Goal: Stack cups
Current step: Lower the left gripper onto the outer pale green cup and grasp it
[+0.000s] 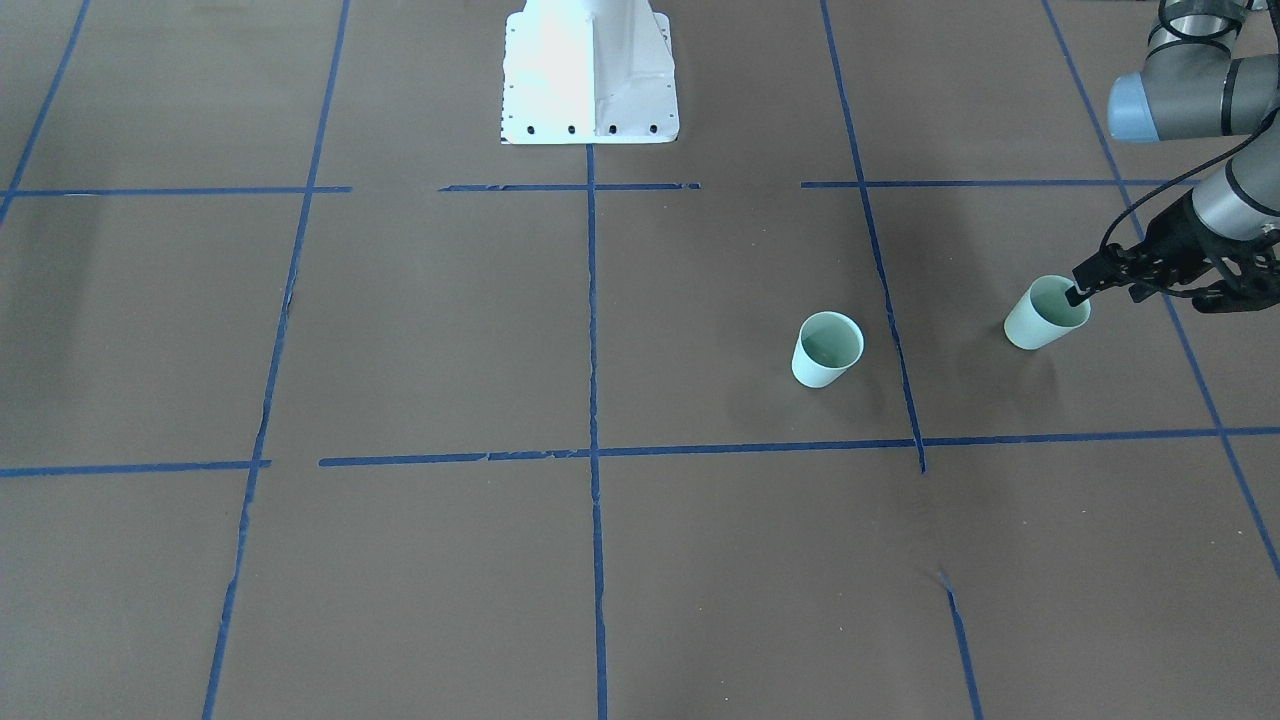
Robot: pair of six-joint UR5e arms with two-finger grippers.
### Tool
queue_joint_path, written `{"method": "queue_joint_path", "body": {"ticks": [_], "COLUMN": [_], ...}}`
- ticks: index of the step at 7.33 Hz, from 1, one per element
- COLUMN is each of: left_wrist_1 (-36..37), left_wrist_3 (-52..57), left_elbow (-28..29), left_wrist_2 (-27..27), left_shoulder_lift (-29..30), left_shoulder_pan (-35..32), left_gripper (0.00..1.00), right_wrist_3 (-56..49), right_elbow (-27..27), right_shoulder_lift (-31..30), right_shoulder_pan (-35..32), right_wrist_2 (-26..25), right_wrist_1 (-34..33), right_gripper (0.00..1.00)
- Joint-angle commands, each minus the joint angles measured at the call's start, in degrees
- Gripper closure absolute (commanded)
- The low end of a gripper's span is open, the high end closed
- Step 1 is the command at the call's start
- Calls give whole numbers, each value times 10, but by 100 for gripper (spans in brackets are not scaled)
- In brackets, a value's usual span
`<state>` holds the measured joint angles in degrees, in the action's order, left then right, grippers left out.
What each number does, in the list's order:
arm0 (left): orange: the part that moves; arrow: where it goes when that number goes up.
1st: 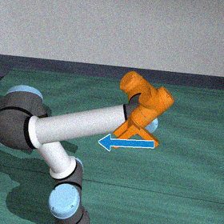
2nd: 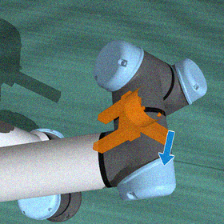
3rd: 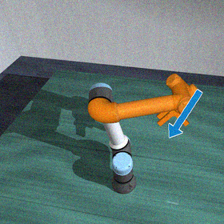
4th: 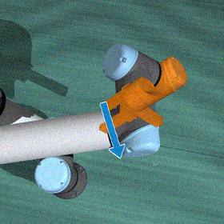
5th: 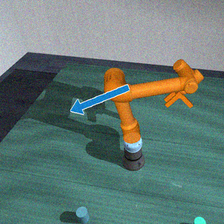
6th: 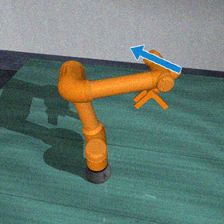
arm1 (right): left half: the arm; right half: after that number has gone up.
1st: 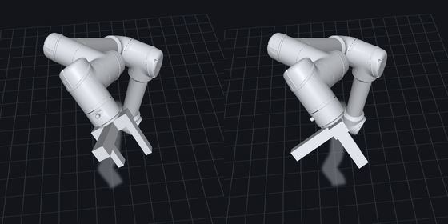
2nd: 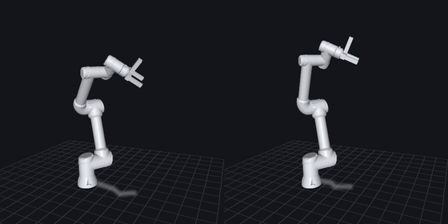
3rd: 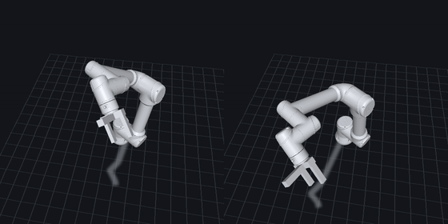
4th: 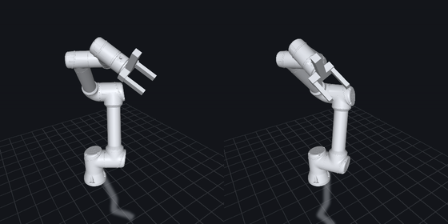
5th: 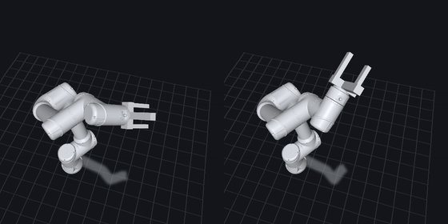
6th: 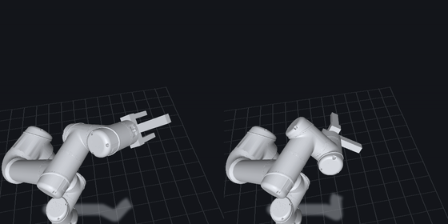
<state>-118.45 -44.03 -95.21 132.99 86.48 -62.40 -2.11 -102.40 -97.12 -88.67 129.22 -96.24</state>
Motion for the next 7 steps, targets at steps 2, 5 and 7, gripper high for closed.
{"method": "queue_joint_path", "body": {"ticks": [2, 5, 7], "left_wrist_1": [0, 0, 2], "left_wrist_3": [-1, -7, -30], "left_elbow": [18, 17, -3], "left_wrist_2": [-1, 3, 17], "left_shoulder_lift": [9, 11, 12], "left_shoulder_pan": [18, 19, 18], "left_gripper": [16, 100, 100], "right_wrist_3": [0, 0, 0], "right_elbow": [-1, 0, -1], "right_shoulder_lift": [0, 0, 0], "right_shoulder_pan": [0, 0, 0], "right_wrist_2": [1, 0, 1], "right_wrist_1": [0, 0, 0], "right_gripper": [0, 0, 0]}}
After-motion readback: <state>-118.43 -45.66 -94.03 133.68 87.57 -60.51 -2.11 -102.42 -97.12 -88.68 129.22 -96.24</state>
